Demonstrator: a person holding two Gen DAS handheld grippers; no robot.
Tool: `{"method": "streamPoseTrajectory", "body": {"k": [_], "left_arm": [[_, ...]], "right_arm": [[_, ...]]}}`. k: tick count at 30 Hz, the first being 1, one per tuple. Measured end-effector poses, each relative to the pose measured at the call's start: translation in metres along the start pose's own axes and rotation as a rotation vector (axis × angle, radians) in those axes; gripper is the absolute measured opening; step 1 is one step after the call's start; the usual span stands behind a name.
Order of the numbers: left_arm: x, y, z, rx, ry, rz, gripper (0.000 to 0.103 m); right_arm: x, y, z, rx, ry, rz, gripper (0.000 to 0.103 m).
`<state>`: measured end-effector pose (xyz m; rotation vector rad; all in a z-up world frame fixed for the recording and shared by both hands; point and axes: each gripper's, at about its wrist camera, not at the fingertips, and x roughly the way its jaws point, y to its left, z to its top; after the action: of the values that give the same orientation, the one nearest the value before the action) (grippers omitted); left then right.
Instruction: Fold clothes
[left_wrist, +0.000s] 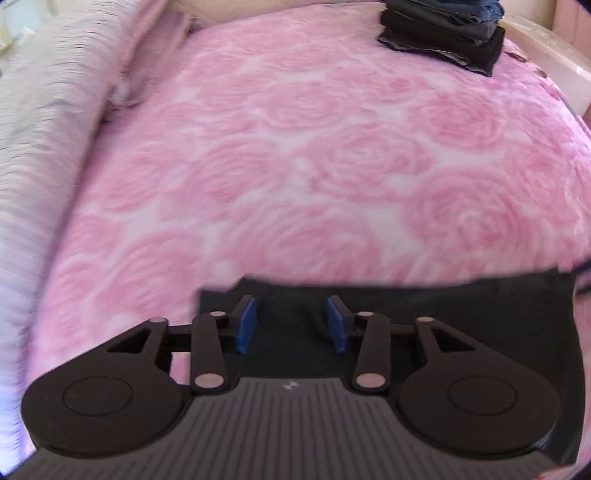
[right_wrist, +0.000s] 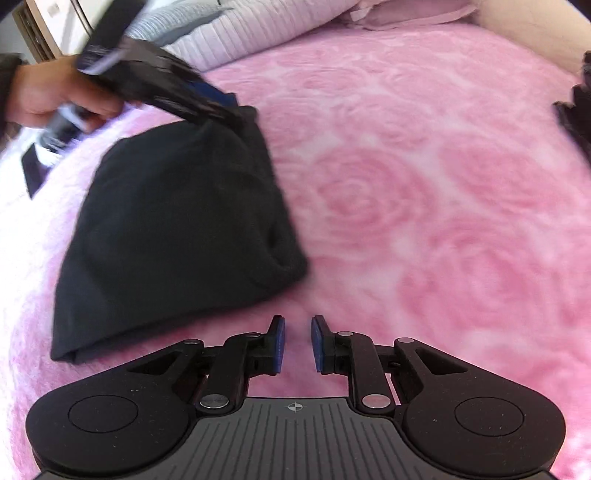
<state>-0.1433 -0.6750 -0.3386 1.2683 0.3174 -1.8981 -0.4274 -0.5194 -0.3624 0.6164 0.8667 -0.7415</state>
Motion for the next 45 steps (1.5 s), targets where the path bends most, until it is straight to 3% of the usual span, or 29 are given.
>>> {"method": "streamPoseTrajectory", "body": {"k": [5, 6, 8, 9, 14, 16, 19, 25, 28, 30, 32, 33, 35, 36, 38, 42, 45], "left_arm": [[-0.048, 0.016, -0.054, 0.089, 0.093, 0.145, 0.039], [-0.056, 0.017, -0.068, 0.114, 0.113, 0.169, 0.04], [-0.069, 0.01, -0.095, 0.205, 0.138, 0.217, 0.042], [-0.074, 0.005, -0.108, 0.26, 0.147, 0.241, 0.044], [-0.083, -0.033, -0.176, 0.609, 0.106, 0.313, 0.049], [-0.08, -0.051, -0.201, 0.751, 0.072, 0.311, 0.05], [-0.075, -0.072, -0.225, 0.885, 0.014, 0.308, 0.05], [-0.052, -0.085, -0.244, 0.999, -0.068, 0.373, 0.051], [-0.038, -0.082, -0.246, 1.038, -0.102, 0.424, 0.052], [-0.03, -0.079, -0.247, 1.086, -0.114, 0.437, 0.054], [-0.025, -0.077, -0.248, 1.141, -0.129, 0.448, 0.054], [-0.024, -0.077, -0.246, 1.151, -0.13, 0.447, 0.054], [-0.023, -0.075, -0.242, 1.163, -0.129, 0.442, 0.05], [-0.023, -0.074, -0.238, 1.145, -0.118, 0.43, 0.036], [-0.029, -0.072, -0.228, 1.094, -0.098, 0.397, 0.023], [-0.071, -0.101, -0.217, 1.042, -0.128, 0.32, 0.018], [-0.103, -0.138, -0.219, 1.017, -0.14, 0.254, 0.018]], "right_arm": [[-0.021, 0.027, 0.013, -0.108, -0.042, 0.012, 0.02], [-0.022, 0.039, 0.017, -0.148, -0.055, 0.017, 0.025], [-0.022, 0.067, 0.019, -0.225, -0.087, 0.012, 0.081], [-0.022, 0.083, 0.019, -0.263, -0.108, 0.01, 0.086], [-0.006, 0.17, 0.004, -0.449, -0.127, 0.043, 0.086], [0.002, 0.205, -0.008, -0.52, -0.125, 0.012, 0.086], [0.024, 0.249, -0.026, -0.579, -0.107, -0.062, 0.086], [0.088, 0.298, -0.062, -0.816, -0.023, -0.311, 0.085], [0.103, 0.298, -0.069, -0.872, -0.066, -0.355, 0.085], [0.108, 0.293, -0.067, -0.88, -0.086, -0.364, 0.076], [0.108, 0.283, -0.06, -0.844, -0.068, -0.357, 0.037], [0.107, 0.278, -0.056, -0.829, -0.056, -0.351, 0.034], [0.096, 0.267, -0.048, -0.789, -0.046, -0.296, 0.015], [0.088, 0.263, -0.045, -0.781, -0.048, -0.271, 0.014], [0.068, 0.253, -0.04, -0.771, -0.056, -0.241, 0.013], [0.015, 0.224, -0.031, -0.785, -0.061, -0.231, 0.013], [-0.024, 0.204, -0.047, -0.807, -0.024, -0.238, 0.013]]}}
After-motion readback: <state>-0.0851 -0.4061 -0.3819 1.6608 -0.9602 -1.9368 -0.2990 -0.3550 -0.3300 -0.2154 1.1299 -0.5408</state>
